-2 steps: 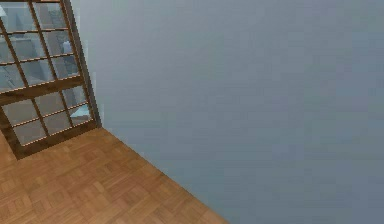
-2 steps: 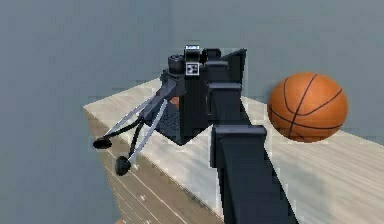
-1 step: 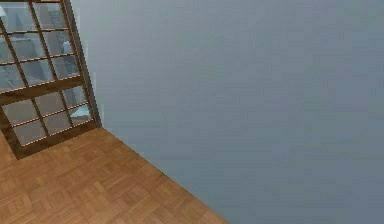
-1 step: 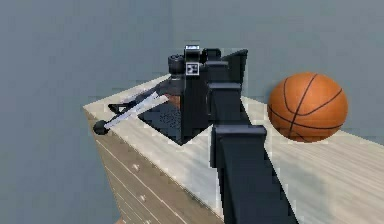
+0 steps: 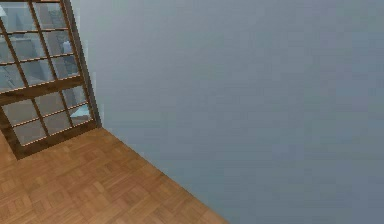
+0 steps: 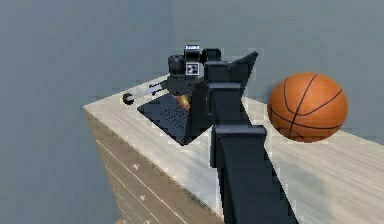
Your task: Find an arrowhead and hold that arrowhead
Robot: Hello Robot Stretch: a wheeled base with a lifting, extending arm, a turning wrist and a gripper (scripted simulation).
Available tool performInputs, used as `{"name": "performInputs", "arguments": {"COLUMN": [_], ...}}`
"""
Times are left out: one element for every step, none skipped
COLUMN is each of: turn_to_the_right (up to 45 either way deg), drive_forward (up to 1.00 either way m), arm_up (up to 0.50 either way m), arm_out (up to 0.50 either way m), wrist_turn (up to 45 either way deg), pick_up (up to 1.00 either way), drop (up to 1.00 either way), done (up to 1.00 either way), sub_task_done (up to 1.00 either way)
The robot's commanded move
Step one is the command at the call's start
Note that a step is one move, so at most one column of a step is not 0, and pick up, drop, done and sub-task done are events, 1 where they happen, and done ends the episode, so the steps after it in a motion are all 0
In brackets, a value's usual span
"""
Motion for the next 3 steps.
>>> {"name": "performInputs", "arguments": {"turn_to_the_right": [0.0,0.0,0.0], "drive_forward": [0.0,0.0,0.0], "arm_up": [0.0,0.0,0.0], "arm_out": [0.0,0.0,0.0], "wrist_turn": [45.0,3.0,6.0], "pick_up": [0.0,0.0,0.0], "drop": [0.0,0.0,0.0], "done": [0.0,0.0,0.0], "sub_task_done": [0.0,0.0,0.0]}}
